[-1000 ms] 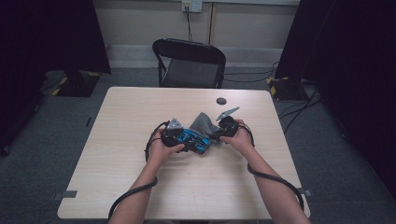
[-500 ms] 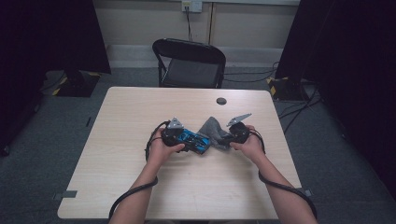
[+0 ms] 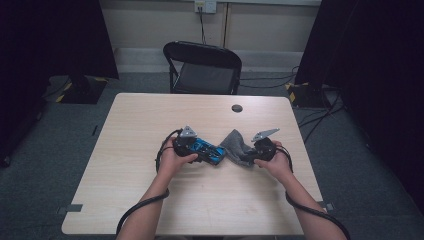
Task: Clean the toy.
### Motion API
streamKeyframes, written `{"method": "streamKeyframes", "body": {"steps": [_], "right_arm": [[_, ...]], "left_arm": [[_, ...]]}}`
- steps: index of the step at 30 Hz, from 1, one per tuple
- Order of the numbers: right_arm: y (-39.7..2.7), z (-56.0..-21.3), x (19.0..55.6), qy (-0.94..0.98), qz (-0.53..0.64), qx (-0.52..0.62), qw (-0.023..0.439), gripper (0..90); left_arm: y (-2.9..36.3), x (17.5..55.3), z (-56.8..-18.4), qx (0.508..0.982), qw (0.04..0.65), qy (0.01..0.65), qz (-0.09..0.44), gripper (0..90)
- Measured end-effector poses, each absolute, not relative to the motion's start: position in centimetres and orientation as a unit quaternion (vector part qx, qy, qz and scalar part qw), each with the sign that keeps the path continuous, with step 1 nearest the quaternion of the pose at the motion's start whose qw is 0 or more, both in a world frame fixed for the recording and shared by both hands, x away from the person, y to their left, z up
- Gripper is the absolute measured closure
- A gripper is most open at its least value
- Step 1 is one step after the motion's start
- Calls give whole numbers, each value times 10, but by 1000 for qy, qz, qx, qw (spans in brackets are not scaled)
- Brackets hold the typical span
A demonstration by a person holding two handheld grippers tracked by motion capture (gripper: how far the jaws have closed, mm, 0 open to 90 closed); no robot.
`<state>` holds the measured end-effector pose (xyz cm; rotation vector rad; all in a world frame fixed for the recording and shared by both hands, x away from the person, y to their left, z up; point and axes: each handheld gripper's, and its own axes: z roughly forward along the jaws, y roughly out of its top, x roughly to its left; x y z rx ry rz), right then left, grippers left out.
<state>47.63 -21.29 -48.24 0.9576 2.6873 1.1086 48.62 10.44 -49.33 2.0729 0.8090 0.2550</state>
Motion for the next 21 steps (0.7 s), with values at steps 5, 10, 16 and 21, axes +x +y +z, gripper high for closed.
{"method": "streamKeyframes", "body": {"steps": [5, 10, 16, 21], "right_arm": [[-223, -483, 471, 875, 365, 317, 39, 766], [-233, -482, 463, 872, 368, 320, 34, 766], [-249, -480, 459, 866, 372, 331, 32, 767], [-257, -476, 457, 858, 384, 339, 31, 767]], "left_arm": [[103, 487, -491, 837, 427, 327, 98, 141], [102, 488, -490, 840, 419, 329, 97, 140], [100, 490, -487, 845, 408, 332, 93, 136], [98, 490, -485, 848, 403, 331, 97, 155]]}}
